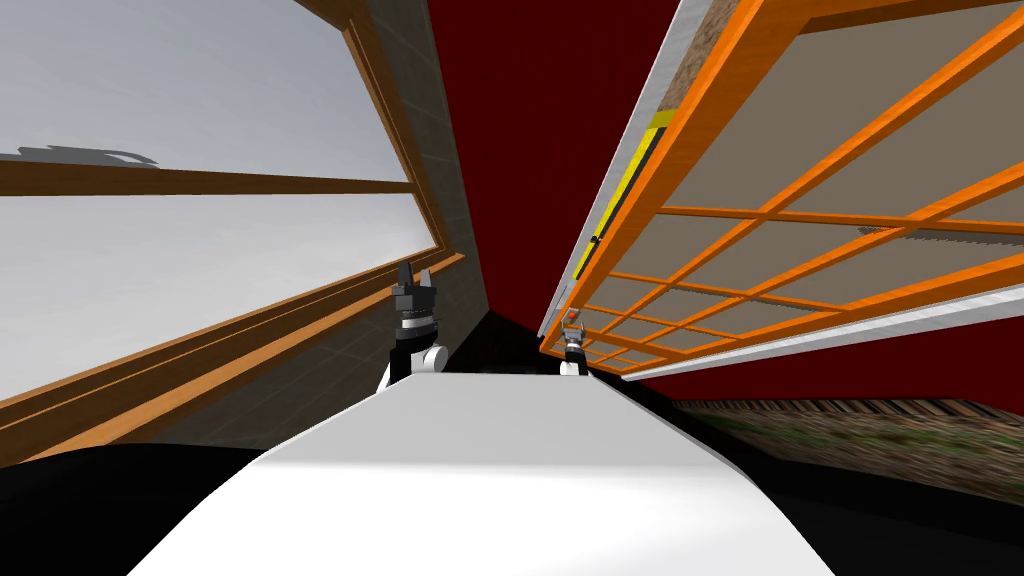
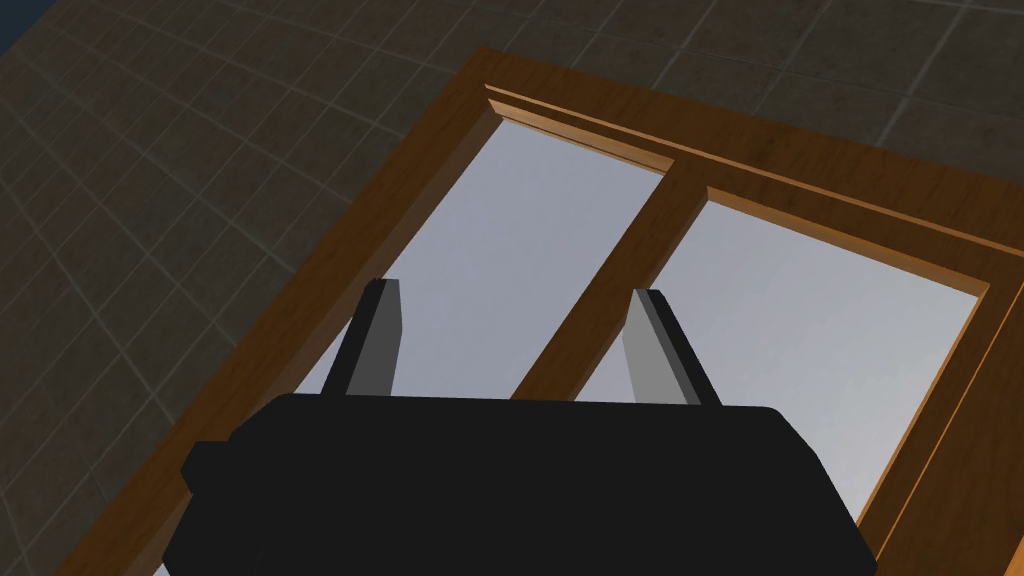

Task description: Pull the door open

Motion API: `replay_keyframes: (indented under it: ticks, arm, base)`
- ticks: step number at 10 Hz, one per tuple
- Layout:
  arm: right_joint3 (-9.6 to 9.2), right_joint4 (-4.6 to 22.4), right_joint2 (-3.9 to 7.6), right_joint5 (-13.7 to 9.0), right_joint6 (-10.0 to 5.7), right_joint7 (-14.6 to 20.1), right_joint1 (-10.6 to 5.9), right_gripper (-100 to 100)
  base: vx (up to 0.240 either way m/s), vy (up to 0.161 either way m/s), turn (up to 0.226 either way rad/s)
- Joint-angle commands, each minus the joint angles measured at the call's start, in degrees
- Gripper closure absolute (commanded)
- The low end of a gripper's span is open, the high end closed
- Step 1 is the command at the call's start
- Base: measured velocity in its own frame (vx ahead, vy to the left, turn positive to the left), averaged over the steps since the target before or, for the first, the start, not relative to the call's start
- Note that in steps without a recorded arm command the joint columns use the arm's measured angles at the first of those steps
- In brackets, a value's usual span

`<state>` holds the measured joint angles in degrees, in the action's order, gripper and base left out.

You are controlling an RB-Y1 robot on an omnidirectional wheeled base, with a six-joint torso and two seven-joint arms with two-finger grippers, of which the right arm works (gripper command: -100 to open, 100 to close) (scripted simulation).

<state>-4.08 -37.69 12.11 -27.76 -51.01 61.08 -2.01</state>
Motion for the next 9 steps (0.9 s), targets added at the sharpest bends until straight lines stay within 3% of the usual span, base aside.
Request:
replay_keyframes:
  ticks: [1, 9]
  arm:
    - [-0.29, -0.41, -0.22, -0.94, 0.33, 2.71, -0.04, -100]
    - [-1.70, -1.38, -1.24, -5.32, 1.42, 14.29, -0.71, -100]
  base:
    - [-0.061, -0.014, 0.030]
    - [-0.076, -0.019, 0.040]
